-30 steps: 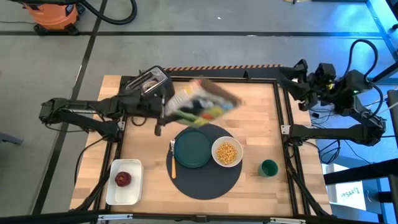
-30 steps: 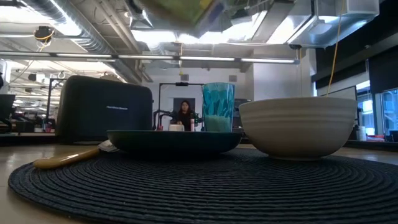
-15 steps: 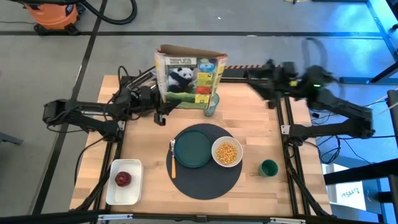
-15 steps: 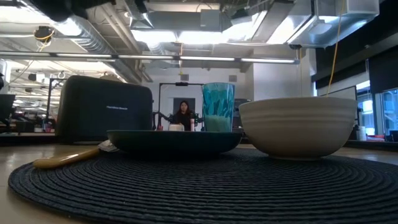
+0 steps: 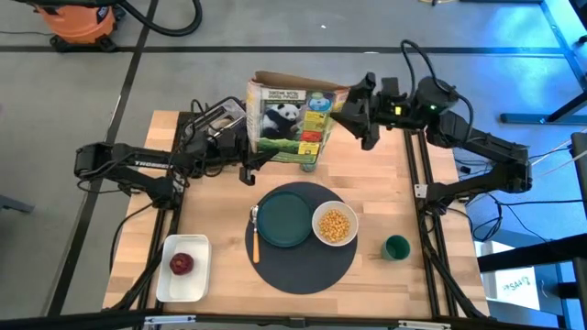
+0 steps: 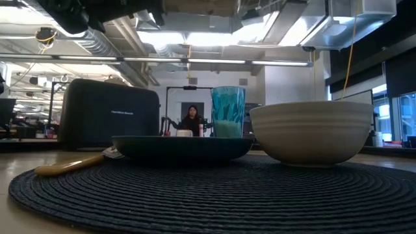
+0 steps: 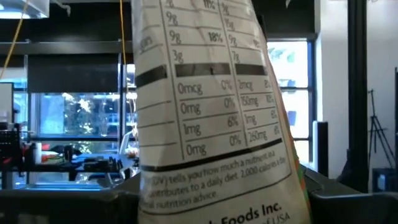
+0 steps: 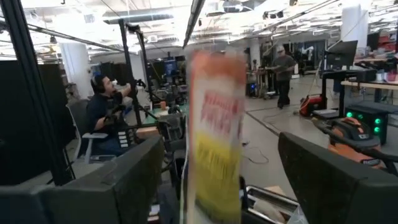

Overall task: Arrange a breakfast setting
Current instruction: Pour the cereal into the white bowl

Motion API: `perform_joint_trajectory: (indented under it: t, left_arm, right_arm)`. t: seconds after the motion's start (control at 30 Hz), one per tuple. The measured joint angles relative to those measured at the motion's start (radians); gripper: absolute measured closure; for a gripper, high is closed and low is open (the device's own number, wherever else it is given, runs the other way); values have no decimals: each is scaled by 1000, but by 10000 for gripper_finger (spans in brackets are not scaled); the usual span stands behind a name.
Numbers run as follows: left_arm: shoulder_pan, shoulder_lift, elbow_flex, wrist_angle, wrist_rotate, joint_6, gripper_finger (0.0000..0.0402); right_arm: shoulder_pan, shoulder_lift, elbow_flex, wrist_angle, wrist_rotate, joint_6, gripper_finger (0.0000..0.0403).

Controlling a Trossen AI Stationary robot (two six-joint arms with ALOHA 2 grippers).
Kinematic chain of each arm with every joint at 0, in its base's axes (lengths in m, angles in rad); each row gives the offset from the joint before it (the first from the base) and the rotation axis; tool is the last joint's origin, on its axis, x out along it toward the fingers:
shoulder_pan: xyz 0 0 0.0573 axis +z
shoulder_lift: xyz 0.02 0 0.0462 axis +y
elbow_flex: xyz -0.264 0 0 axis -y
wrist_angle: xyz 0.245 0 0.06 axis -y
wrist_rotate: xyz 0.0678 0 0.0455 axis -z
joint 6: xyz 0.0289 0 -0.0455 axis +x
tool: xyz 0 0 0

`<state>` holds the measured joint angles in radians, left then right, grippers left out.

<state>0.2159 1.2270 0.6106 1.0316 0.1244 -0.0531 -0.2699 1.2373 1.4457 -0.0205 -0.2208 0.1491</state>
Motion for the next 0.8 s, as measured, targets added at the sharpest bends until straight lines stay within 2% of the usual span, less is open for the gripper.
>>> perform_joint_trajectory:
  t: [0.1, 0.17, 0.23, 0.37, 0.5, 0.67, 0.8]
  left_arm:
    - [0, -1, 0, -43, 2, 8, 233]
    - [0, 0, 0, -69, 5, 9, 232]
    - [0, 0, 0, -92, -1, 6, 232]
    - [-1, 0, 0, -129, -24, -25, 230]
    - [-1, 0, 0, -122, -37, -47, 208]
    - [-9, -1, 1, -110, -43, -81, 158]
    - [-8, -17, 1, -121, -43, -159, 114]
  right_arm:
    - [-1, 22, 15, -9, 0, 4, 135]
    - [-1, 26, 22, -9, 0, 5, 174]
    - [-1, 24, 27, -19, 0, 4, 230]
    - [-1, 23, 29, -83, -3, -20, 372]
    - [-2, 23, 29, -130, -8, -21, 392]
    - [2, 24, 25, -191, -16, -32, 401]
    - [1, -17, 25, -245, 52, -80, 402]
